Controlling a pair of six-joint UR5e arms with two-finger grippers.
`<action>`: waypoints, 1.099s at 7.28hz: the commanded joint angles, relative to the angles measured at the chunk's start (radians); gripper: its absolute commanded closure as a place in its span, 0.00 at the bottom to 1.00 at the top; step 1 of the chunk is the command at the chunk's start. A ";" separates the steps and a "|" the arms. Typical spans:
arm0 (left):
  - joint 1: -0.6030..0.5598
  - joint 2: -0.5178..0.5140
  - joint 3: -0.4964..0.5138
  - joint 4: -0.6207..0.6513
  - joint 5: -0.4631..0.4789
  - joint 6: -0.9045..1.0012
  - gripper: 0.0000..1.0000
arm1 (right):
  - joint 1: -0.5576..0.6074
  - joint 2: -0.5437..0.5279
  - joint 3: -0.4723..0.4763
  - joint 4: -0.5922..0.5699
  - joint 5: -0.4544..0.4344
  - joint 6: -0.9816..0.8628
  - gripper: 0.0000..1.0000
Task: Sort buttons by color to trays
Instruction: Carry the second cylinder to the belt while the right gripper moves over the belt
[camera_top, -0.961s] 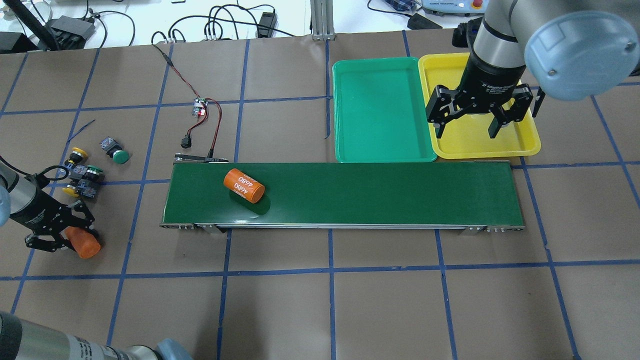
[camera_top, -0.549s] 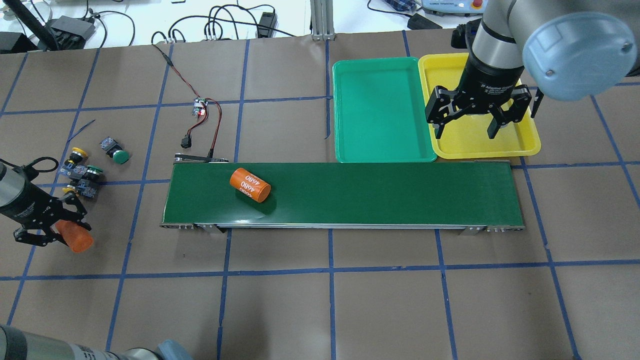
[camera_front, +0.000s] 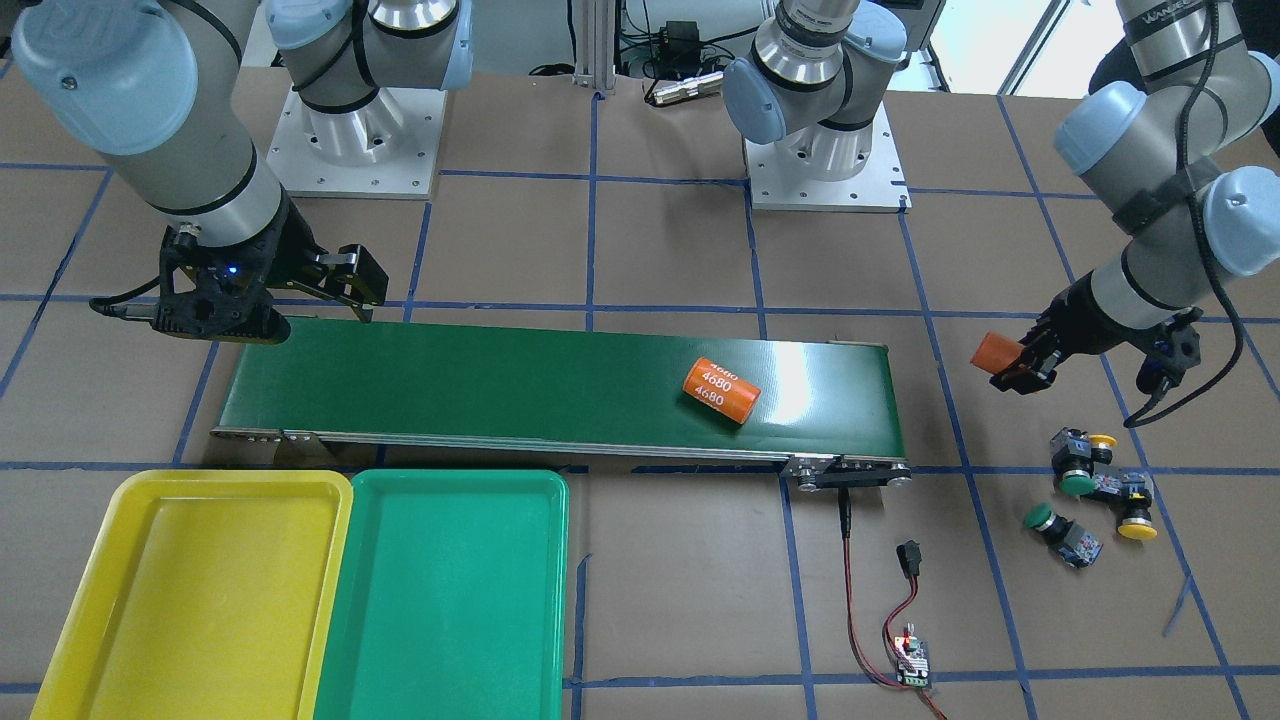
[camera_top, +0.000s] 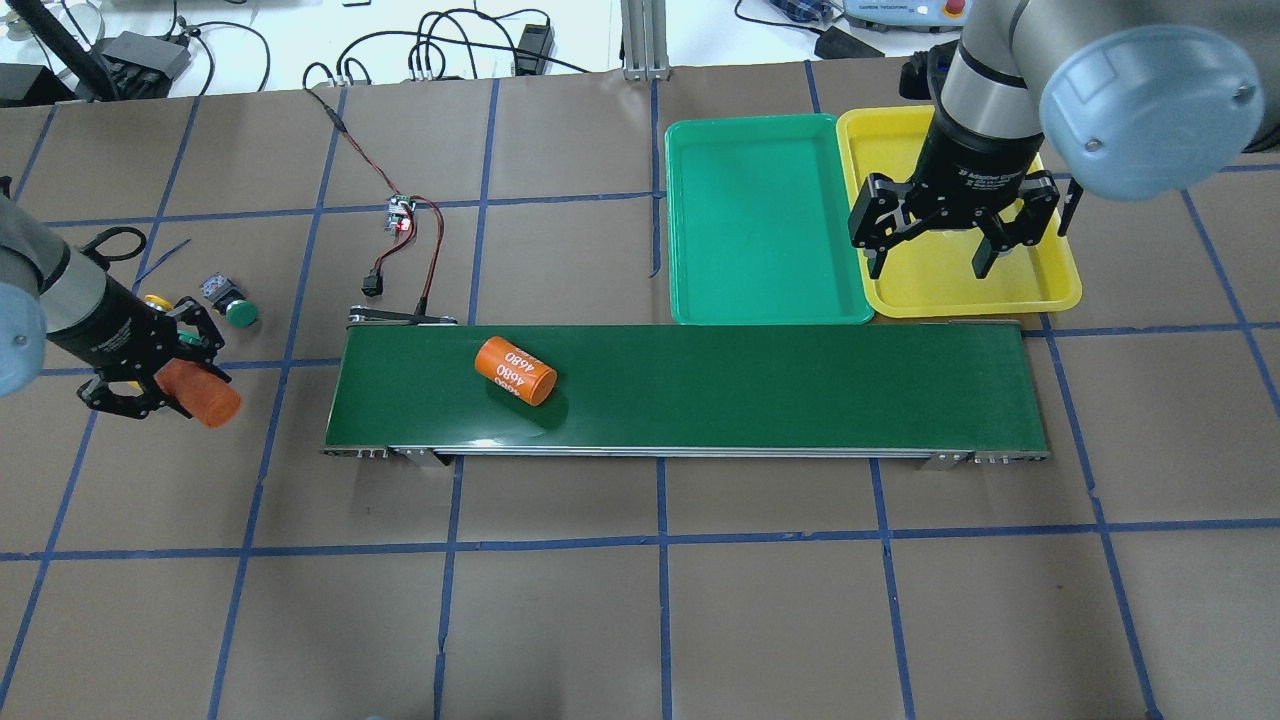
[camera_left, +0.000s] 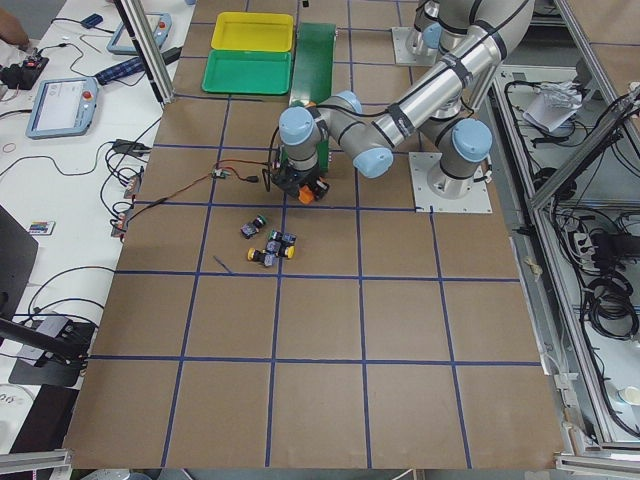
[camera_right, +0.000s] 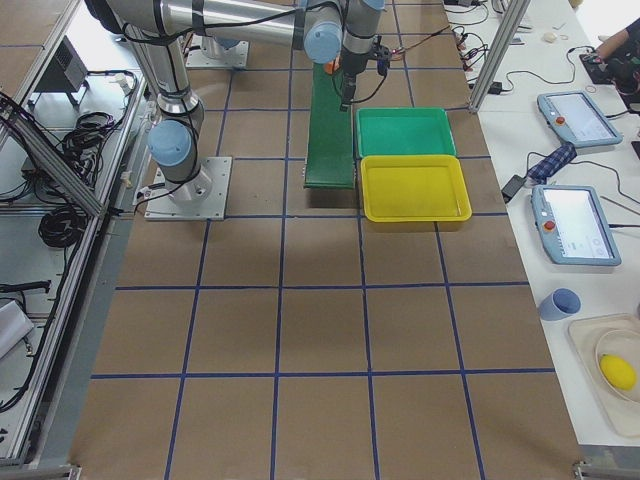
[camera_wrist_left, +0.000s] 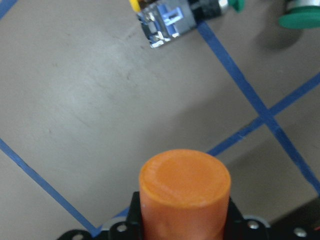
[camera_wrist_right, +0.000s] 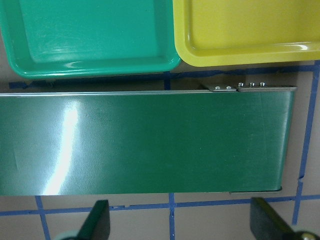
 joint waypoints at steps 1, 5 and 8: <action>-0.168 0.037 -0.001 -0.038 -0.066 -0.319 1.00 | 0.000 0.003 0.025 -0.014 0.000 -0.178 0.00; -0.318 0.002 -0.008 -0.023 -0.201 -0.681 1.00 | -0.002 -0.005 0.212 -0.219 0.001 -0.601 0.00; -0.316 -0.031 -0.013 0.029 -0.191 -0.683 0.40 | -0.008 -0.005 0.249 -0.244 -0.018 -0.878 0.02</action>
